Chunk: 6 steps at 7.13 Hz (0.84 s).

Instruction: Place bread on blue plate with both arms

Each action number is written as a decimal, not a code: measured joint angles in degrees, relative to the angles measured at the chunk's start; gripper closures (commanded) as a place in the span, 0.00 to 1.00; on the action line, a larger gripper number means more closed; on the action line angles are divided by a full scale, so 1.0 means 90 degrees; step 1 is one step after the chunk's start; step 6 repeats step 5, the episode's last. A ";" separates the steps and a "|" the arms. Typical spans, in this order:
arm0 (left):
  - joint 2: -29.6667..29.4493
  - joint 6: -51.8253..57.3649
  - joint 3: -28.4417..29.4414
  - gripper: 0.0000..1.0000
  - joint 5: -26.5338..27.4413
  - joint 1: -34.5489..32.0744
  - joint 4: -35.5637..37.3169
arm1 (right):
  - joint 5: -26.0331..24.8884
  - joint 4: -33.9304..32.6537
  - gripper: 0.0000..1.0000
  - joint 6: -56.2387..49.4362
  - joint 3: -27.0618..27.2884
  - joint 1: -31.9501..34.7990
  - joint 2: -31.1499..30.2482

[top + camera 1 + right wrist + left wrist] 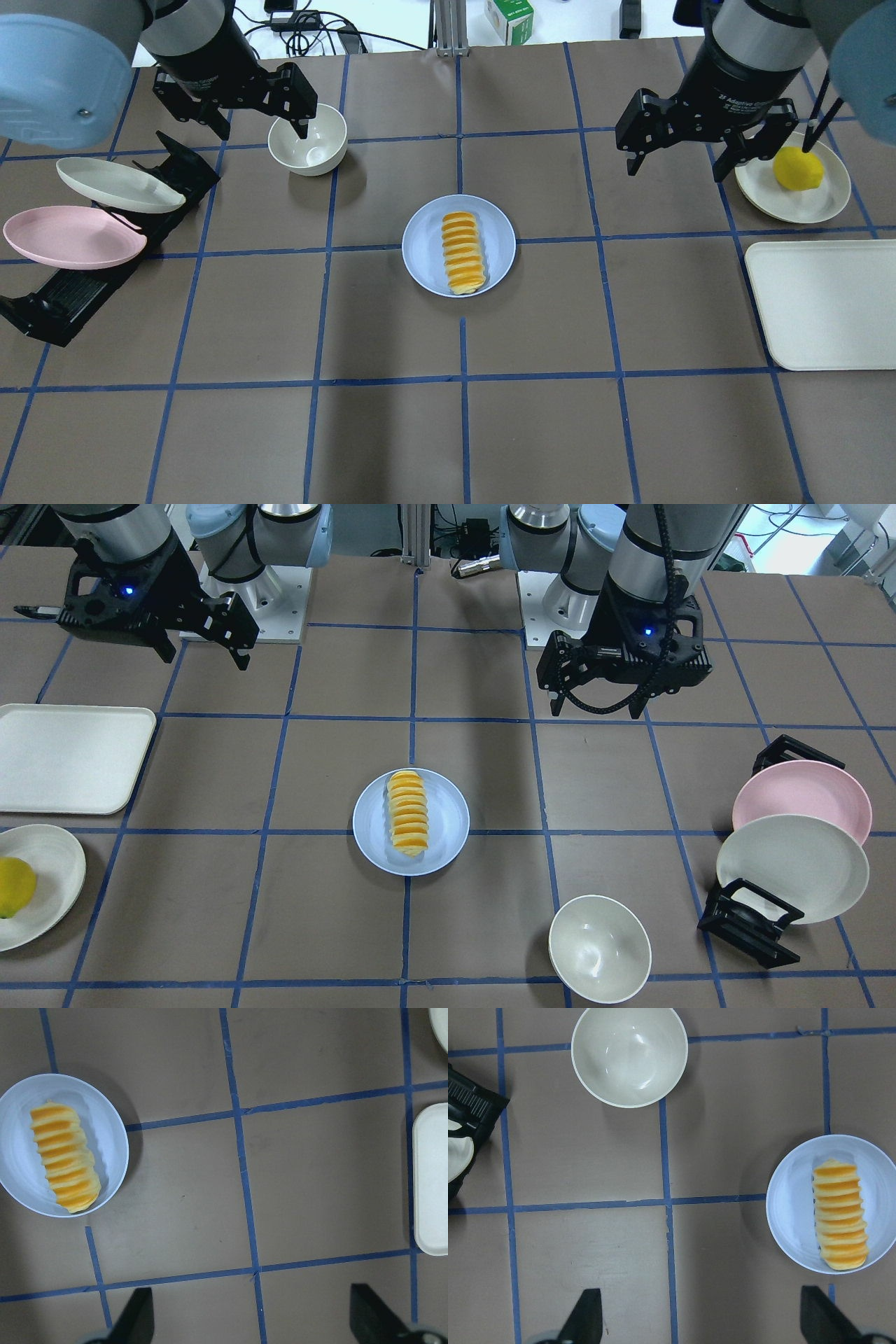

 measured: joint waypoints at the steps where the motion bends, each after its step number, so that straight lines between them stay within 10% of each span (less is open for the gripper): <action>1: 0.0000 -0.0009 0.0000 0.00 0.0000 0.0000 0.0002 | -0.0007 -0.0020 0.00 0.0042 0.0080 0.0014 -0.0102; 6: 0.0000 -0.0015 -0.0001 0.00 0.0000 0.0001 0.0005 | -0.0295 0.0002 0.00 0.0128 0.0261 0.0041 -0.0232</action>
